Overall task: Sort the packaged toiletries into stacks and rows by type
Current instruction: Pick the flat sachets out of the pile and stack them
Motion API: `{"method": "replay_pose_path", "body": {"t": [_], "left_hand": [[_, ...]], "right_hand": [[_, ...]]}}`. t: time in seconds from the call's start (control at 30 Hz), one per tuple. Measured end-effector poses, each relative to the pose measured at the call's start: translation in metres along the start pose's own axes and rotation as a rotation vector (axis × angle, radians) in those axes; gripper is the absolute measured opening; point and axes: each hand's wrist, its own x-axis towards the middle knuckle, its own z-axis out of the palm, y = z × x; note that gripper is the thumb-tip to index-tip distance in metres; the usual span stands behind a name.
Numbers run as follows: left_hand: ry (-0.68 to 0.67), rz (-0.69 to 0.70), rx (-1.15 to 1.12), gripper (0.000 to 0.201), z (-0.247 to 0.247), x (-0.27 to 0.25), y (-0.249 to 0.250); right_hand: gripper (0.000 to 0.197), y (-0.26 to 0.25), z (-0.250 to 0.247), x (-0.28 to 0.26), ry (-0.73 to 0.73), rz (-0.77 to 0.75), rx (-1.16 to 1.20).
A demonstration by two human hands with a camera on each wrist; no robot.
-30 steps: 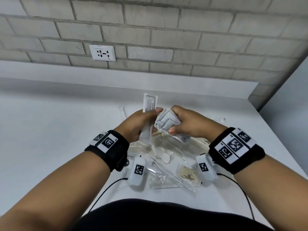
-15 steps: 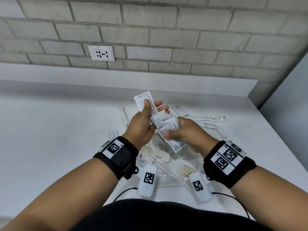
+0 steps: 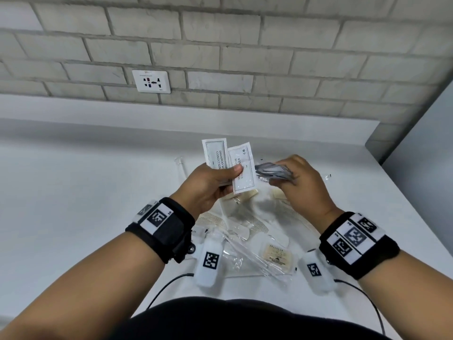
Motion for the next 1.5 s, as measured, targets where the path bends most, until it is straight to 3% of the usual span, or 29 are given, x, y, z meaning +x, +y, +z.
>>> {"method": "replay_pose_path", "body": {"t": [0.07, 0.13, 0.3, 0.4, 0.5, 0.63, 0.77, 0.87, 0.97, 1.07, 1.17, 1.27, 1.4, 1.5], "left_hand": [[0.025, 0.054, 0.045, 0.015, -0.002, -0.001, -0.002], [0.059, 0.088, 0.064, 0.017, -0.002, -0.002, -0.004], [0.122, 0.104, 0.087, 0.012, 0.001, 0.000, -0.007], [0.116, 0.096, 0.121, 0.013, 0.000, 0.001, -0.007], [0.049, 0.072, 0.352, 0.016, -0.004, 0.001, -0.001], [-0.176, 0.021, 0.639, 0.014, -0.010, -0.001, 0.014], [-0.303, -0.030, 0.497, 0.019, -0.013, 0.002, 0.015], [-0.341, -0.057, 0.400, 0.044, -0.015, 0.005, 0.008], [-0.316, -0.055, 0.336, 0.046, -0.019, 0.009, 0.000], [-0.170, -0.052, 0.191, 0.047, -0.024, 0.011, -0.006], [-0.029, -0.015, 0.019, 0.049, -0.020, 0.012, -0.011], [-0.045, 0.015, -0.129, 0.057, -0.002, 0.012, -0.013], [-0.144, -0.030, -0.244, 0.057, 0.024, 0.011, -0.012], [-0.058, -0.050, -0.350, 0.042, 0.023, 0.013, -0.012]], "right_hand": [[0.026, 0.000, -0.001, -0.006, -0.073, 0.253, 0.184], [0.030, -0.002, -0.004, -0.008, -0.095, 0.388, 0.342], [0.025, -0.018, -0.010, 0.007, -0.058, 0.544, 0.898], [0.032, -0.031, -0.014, 0.021, -0.131, 0.540, 1.001], [0.036, -0.044, -0.027, 0.035, -0.312, 0.460, 0.782], [0.023, -0.067, -0.046, 0.056, -0.642, 0.200, 0.209], [0.024, -0.082, -0.035, 0.063, -0.867, -0.013, -0.231], [0.040, -0.077, -0.013, 0.058, -0.965, -0.051, -0.339], [0.035, -0.063, -0.006, 0.051, -0.907, 0.013, -0.275], [0.019, -0.052, -0.016, 0.042, -0.750, 0.180, -0.053], [0.021, -0.046, -0.017, 0.038, -0.453, 0.374, 0.447], [0.026, -0.045, 0.001, 0.038, -0.229, 0.613, 0.904], [0.017, -0.051, 0.025, 0.032, -0.251, 0.805, 0.981], [0.018, -0.052, 0.025, 0.030, -0.256, 0.780, 0.821]]}}
